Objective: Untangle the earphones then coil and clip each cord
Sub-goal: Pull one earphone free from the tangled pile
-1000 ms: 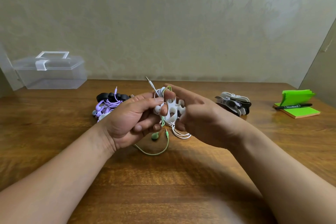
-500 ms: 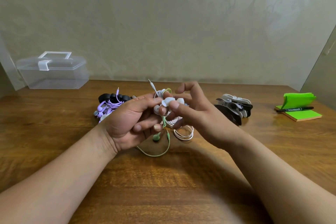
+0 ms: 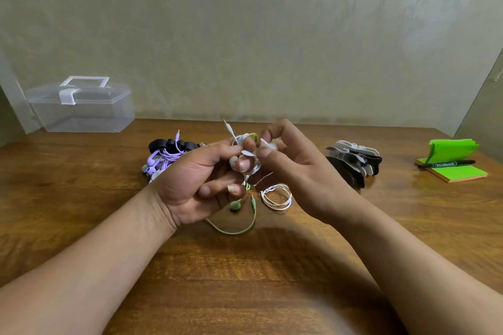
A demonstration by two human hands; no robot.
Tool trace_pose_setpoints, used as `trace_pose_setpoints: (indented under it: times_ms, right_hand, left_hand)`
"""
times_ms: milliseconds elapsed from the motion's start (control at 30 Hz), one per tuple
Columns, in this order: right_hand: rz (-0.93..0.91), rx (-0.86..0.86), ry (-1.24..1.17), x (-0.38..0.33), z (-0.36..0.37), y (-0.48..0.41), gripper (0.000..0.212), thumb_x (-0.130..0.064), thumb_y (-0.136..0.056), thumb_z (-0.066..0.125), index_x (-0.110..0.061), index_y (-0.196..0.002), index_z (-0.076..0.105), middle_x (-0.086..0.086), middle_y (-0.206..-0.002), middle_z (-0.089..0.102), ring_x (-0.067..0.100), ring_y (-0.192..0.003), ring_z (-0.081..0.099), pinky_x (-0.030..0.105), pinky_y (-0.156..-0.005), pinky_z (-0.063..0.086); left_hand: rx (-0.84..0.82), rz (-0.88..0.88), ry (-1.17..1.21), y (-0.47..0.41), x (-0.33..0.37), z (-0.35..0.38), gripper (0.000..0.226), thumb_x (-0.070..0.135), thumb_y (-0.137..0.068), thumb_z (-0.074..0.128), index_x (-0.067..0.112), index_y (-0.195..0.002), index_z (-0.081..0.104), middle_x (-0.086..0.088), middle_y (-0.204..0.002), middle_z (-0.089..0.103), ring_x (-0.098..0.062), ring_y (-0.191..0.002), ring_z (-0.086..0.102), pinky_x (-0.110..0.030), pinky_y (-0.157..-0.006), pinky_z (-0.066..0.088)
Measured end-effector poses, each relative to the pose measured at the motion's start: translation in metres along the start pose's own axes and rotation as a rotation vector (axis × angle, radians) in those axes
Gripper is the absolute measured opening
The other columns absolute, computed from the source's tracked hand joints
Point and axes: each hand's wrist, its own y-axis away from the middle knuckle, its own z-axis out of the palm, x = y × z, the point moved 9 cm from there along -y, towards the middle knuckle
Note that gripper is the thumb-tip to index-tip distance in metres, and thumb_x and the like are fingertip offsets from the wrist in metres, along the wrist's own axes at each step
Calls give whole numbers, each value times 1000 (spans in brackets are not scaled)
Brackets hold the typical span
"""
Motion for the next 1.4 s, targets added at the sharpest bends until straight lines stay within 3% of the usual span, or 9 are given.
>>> trace_pose_setpoints:
  times_ms: [133, 400, 567, 667, 767, 1000, 1167, 1333, 1400]
  right_hand:
    - [6, 61, 68, -1, -3, 0, 21, -28, -104, 64, -11, -105, 53, 19, -90, 63, 22, -74, 62, 39, -68, 58]
    - [61, -38, 54, 9, -4, -1, 10, -22, -105, 63, -20, -114, 58, 7, -87, 62, 20, -72, 59, 40, -71, 59]
    - [69, -64, 74, 11, 1, 0, 8, -21, -106, 61, -16, -113, 62, 7, -95, 66, 20, -87, 68, 44, -72, 61]
    - [104, -59, 65, 13, 1, 1, 11, -19, -104, 63, -10, -110, 61, 5, -93, 68, 20, -90, 71, 54, -75, 63]
    - [158, -34, 4, 18, -2, 0, 9, -18, -105, 62, -10, -107, 59, 16, -100, 72, 32, -93, 73, 62, -79, 61]
    - [213, 40, -56, 22, -3, -2, 5, -4, -103, 55, -6, -103, 51, 9, -85, 76, 26, -78, 69, 37, -64, 59]
    - [133, 155, 258, 18, -14, 0, 19, -29, -103, 66, -14, -108, 55, 7, -80, 71, 23, -67, 67, 45, -65, 59]
    - [130, 24, 332, 18, -9, 1, 15, -31, -110, 47, -19, -118, 49, -19, -81, 68, 0, -73, 54, 25, -69, 45]
    - [144, -15, 305, 18, -9, 1, 19, -34, -112, 44, -20, -120, 52, -15, -93, 70, 10, -85, 61, 31, -74, 50]
  left_hand:
    - [47, -23, -51, -1, -2, -1, 23, 19, -105, 44, 10, -115, 63, 1, -79, 53, 0, -32, 30, -19, -50, 41]
    - [127, -58, -170, 3, -1, 3, 25, 18, -102, 47, 10, -101, 70, 1, -78, 49, -4, -41, 21, -24, -59, 46]
    - [262, -47, -359, 5, 4, -4, 13, 9, -103, 45, 5, -102, 57, -3, -76, 51, -6, -41, 28, -27, -60, 47]
    - [319, -38, -446, 7, 8, -6, 24, 4, -103, 44, 6, -85, 61, -6, -76, 52, -9, -42, 27, -29, -61, 45]
    - [290, -42, -433, 8, 9, -2, 13, 7, -105, 44, 6, -99, 56, -6, -78, 51, -10, -43, 27, -29, -63, 44]
    - [257, 0, -480, 5, 7, 0, 21, 15, -108, 44, 5, -122, 55, -6, -80, 55, -10, -43, 34, -32, -67, 48]
    - [309, 46, -576, 2, 3, 4, 17, 11, -109, 41, 9, -103, 56, -4, -75, 59, -14, -45, 38, -33, -68, 53]
    - [342, 97, -615, 2, 7, 3, 17, 12, -110, 41, 7, -108, 57, -15, -85, 51, -17, -47, 37, -29, -60, 54]
    - [378, 112, -624, 3, 11, -2, 16, 13, -110, 43, 6, -109, 57, -16, -85, 50, -18, -49, 35, -26, -57, 53]
